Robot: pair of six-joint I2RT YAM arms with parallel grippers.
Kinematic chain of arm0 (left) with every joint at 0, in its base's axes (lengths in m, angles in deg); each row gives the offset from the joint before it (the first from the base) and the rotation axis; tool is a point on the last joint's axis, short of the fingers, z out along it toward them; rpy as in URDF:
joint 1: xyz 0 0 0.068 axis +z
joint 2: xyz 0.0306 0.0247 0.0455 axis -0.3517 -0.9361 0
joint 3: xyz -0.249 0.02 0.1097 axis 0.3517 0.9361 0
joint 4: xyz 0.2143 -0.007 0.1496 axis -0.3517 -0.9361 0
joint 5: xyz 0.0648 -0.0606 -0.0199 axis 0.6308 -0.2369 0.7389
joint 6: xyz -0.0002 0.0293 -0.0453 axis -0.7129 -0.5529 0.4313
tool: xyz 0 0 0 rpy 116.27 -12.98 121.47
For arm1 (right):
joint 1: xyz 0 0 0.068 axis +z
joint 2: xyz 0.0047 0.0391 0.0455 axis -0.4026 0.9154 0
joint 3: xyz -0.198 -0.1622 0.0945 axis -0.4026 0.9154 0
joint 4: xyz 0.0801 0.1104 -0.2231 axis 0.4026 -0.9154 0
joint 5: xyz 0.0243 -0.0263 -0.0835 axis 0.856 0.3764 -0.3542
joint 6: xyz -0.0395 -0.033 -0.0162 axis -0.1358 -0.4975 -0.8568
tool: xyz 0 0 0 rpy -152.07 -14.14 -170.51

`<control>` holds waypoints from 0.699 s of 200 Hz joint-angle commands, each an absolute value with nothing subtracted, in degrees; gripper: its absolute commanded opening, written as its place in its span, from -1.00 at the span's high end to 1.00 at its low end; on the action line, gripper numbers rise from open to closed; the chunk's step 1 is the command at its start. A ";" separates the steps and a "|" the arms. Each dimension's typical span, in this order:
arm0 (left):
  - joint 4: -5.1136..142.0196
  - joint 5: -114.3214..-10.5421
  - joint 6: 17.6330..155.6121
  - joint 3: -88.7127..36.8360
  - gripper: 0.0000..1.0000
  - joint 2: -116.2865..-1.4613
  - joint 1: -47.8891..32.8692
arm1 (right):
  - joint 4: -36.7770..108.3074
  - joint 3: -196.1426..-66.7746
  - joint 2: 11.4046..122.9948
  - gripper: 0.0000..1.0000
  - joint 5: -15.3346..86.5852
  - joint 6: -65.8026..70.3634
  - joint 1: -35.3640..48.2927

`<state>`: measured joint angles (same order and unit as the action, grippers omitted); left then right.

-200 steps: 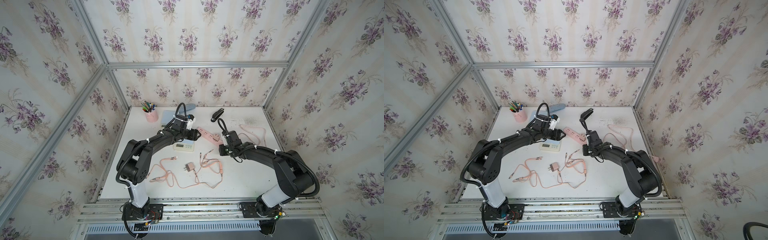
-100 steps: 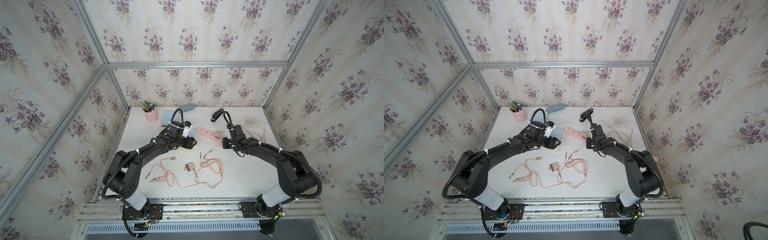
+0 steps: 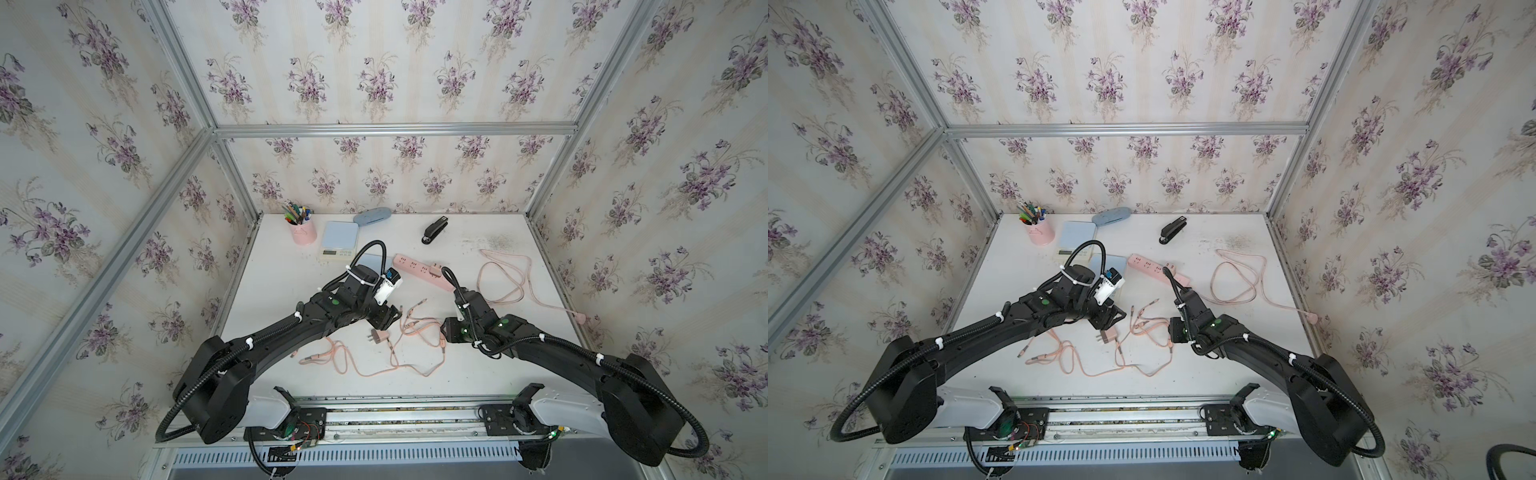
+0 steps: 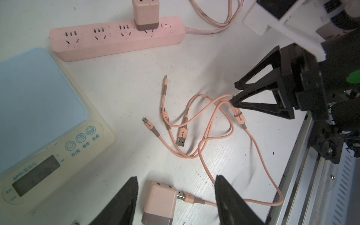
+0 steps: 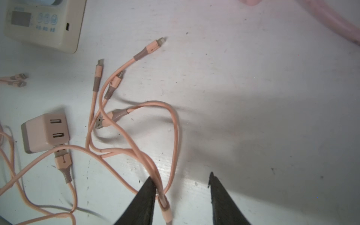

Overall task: Charge the electronic scale
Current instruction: Adjust the charging cable at the center of the board.

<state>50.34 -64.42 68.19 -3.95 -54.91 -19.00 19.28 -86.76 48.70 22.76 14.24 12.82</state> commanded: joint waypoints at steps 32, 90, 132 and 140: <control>49.93 -61.59 66.86 -4.52 -0.30 -56.22 -20.63 | 20.00 -92.89 59.43 0.01 20.06 10.92 12.93; 50.02 -62.39 65.99 -3.87 -0.31 -56.21 -20.95 | 19.22 -94.78 60.77 0.47 21.25 9.65 15.55; 50.01 -62.68 66.24 -2.18 -0.36 -56.22 -22.03 | 17.95 -94.00 58.84 0.18 23.70 9.18 15.55; 49.98 -62.70 66.70 -1.74 -0.37 -56.21 -22.25 | 18.26 -93.22 58.68 0.07 24.81 9.23 15.63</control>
